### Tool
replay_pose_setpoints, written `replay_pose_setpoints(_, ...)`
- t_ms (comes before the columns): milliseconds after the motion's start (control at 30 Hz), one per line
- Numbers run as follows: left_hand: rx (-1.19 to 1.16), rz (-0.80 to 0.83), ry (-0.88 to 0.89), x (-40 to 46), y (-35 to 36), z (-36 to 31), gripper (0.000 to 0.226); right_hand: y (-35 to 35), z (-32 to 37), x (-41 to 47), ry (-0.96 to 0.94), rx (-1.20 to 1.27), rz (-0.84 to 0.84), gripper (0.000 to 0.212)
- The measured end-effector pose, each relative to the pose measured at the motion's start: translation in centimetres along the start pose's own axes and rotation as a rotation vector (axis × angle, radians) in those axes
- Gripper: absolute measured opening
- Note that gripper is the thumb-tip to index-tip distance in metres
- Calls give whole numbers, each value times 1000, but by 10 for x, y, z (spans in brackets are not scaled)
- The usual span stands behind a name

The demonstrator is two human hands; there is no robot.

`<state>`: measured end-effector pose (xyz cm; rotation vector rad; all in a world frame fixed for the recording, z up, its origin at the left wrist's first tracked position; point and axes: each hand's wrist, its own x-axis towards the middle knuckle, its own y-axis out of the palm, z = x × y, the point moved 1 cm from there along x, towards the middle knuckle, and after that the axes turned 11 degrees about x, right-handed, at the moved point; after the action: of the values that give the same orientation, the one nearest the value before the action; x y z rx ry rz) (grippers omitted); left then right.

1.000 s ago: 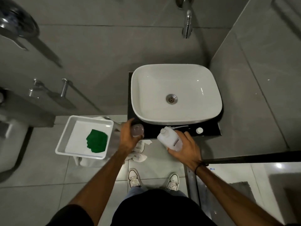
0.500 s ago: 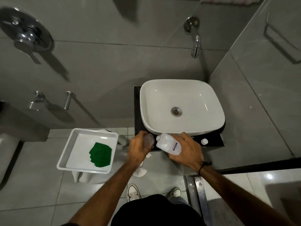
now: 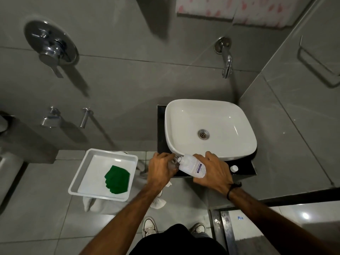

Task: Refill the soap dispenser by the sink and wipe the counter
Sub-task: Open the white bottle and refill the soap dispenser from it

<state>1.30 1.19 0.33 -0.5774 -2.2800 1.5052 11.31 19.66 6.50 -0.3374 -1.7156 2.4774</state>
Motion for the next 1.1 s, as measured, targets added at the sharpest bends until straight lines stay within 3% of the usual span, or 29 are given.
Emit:
replay_pose_setpoints(333,131,32,1,-1,-8,-8,48,-9,4,4,-36,-76,36,71)
replay_pose_setpoints(1100,164,83,-43,1,-11,-10,41,-19,10,20,-131,-235,91,78)
